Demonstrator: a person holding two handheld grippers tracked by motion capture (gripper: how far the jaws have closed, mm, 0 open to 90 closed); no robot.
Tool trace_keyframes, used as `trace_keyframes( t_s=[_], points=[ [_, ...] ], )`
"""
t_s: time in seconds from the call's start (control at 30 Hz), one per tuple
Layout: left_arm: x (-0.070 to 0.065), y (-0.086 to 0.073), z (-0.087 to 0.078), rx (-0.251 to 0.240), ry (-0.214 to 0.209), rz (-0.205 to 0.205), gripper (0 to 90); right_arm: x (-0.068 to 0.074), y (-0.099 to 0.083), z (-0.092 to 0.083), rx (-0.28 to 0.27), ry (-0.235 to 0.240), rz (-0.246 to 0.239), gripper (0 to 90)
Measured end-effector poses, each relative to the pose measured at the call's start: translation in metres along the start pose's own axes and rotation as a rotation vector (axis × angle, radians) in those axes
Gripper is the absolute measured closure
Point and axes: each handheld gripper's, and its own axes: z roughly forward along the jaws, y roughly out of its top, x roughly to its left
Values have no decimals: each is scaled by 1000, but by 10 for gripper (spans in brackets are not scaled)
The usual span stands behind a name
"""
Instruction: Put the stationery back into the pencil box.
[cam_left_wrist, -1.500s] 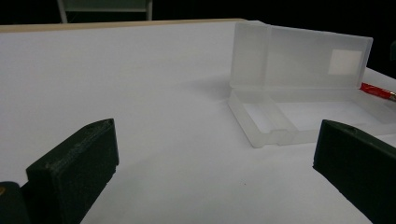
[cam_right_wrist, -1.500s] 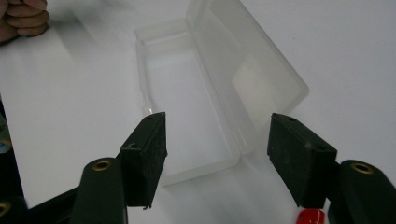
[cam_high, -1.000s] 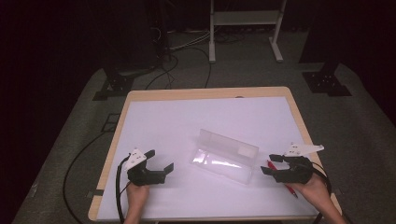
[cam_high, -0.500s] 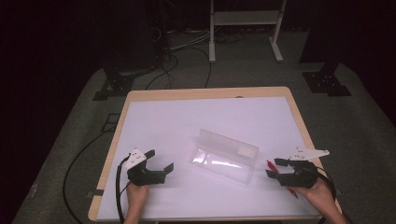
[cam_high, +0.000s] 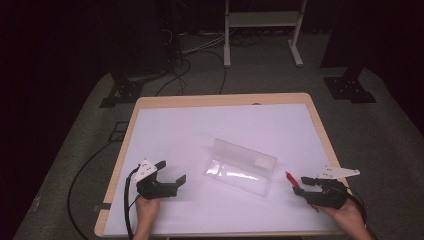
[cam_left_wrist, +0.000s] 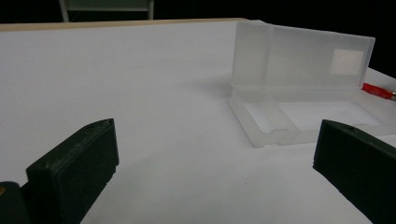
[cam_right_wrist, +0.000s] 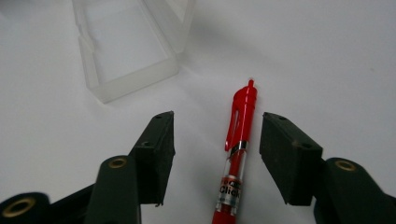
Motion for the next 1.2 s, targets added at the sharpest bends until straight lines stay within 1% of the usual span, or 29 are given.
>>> trace_keyframes(
  t_s=[0.03, 0.07, 0.13, 0.3, 0.37, 0.4, 0.5, 0.57, 0.73, 0.97, 1.2],
  points=[
    [0, 0, 0, -1, 0, 0, 0, 0, -1, 1, 1, -1, 5, 463],
    [0, 0, 0, -1, 0, -3, 0, -1, -3, 1, 4, -7, 12, 488],
    [0, 0, 0, -1, 0, -4, 0, -1, -4, 2, 3, -10, 16, 490],
    [0, 0, 0, -3, 0, -4, 0, -2, -8, 4, 13, -28, 31, 546],
    [0, 0, 0, -3, 0, -4, 0, -3, -10, 4, 16, -36, 35, 552],
    [0, 0, 0, -3, 0, -5, 0, -3, -10, 3, 16, -38, 36, 577],
    [0, 0, 0, -3, 1, -6, 0, -4, -13, 2, 15, -45, 44, 593],
    [1, 0, 0, -3, 2, -5, 0, -5, -14, 2, 15, -47, 51, 622],
    [1, 0, 0, -2, 5, -7, 0, -4, -15, 2, 16, -60, 44, 658],
    [1, 0, 0, -6, 3, -10, 0, -3, -17, 4, 23, -63, 38, 721],
    [1, 0, 0, -5, 0, -7, 0, -3, -17, 5, 19, -64, 54, 743]
  ],
)
